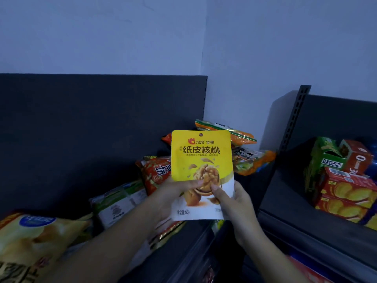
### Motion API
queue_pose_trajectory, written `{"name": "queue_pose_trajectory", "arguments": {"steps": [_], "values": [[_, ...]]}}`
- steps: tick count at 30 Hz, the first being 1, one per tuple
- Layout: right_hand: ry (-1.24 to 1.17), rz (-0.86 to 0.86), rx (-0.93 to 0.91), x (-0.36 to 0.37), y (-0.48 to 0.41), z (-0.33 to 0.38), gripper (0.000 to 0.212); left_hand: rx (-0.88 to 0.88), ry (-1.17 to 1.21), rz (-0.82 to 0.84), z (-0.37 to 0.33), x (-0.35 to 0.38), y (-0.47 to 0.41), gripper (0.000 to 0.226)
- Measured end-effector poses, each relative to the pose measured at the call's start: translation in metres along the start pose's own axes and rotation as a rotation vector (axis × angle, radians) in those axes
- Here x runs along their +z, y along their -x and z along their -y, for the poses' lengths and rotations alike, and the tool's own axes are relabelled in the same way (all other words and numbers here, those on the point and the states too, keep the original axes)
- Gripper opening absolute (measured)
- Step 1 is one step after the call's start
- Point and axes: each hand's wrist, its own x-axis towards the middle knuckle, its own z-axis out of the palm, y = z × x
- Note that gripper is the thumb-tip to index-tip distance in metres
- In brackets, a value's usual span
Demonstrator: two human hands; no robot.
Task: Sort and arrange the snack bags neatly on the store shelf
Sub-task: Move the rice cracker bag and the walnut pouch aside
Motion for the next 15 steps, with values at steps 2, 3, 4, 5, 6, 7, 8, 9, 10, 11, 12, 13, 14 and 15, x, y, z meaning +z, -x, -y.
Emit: {"name": "queue_pose_trajectory", "arguments": {"steps": [2, 3, 4, 5, 6, 7, 8, 9, 10, 11, 12, 13, 14, 15], "values": [[0.015, 0.063, 0.018, 0.015, -0.001, -0.001, 0.020, 0.050, -0.002, -0.055, -0.005, -0.015, 0.010, 0.035], [0.024, 0.095, 0.028, 0.022, -0.002, -0.002, 0.020, 0.069, 0.001, -0.082, -0.008, -0.023, 0.015, 0.031], [0.029, 0.128, 0.035, 0.029, -0.004, -0.004, 0.020, 0.079, 0.006, -0.100, -0.011, -0.030, 0.021, 0.030], [0.027, 0.163, 0.040, 0.036, -0.005, -0.006, 0.020, 0.090, 0.018, -0.117, -0.014, -0.036, 0.027, 0.030], [0.023, 0.199, 0.043, 0.042, -0.007, -0.009, 0.019, 0.105, 0.031, -0.136, -0.017, -0.044, 0.033, 0.031], [0.021, 0.240, 0.043, 0.050, -0.008, -0.010, 0.019, 0.116, 0.034, -0.163, -0.019, -0.051, 0.039, 0.032], [0.014, 0.285, 0.045, 0.057, -0.010, -0.013, 0.020, 0.122, 0.027, -0.199, -0.022, -0.058, 0.045, 0.033], [-0.004, 0.331, 0.050, 0.066, -0.012, -0.014, 0.024, 0.131, 0.010, -0.238, -0.025, -0.065, 0.050, 0.034], [-0.023, 0.377, 0.058, 0.074, -0.013, -0.015, 0.029, 0.142, -0.009, -0.281, -0.028, -0.073, 0.056, 0.036], [-0.028, 0.427, 0.063, 0.083, -0.015, -0.016, 0.033, 0.154, -0.024, -0.324, -0.030, -0.079, 0.063, 0.037], [-0.024, 0.482, 0.063, 0.091, -0.018, -0.017, 0.033, 0.159, -0.030, -0.371, -0.032, -0.086, 0.069, 0.037], [-0.019, 0.543, 0.060, 0.099, -0.022, -0.018, 0.029, 0.167, -0.027, -0.413, -0.034, -0.092, 0.076, 0.035], [-0.014, 0.602, 0.058, 0.106, -0.026, -0.018, 0.025, 0.181, -0.016, -0.462, -0.035, -0.099, 0.083, 0.031], [-0.004, 0.639, 0.061, 0.113, -0.031, -0.017, 0.021, 0.206, -0.007, -0.517, -0.036, -0.105, 0.090, 0.027]]}}
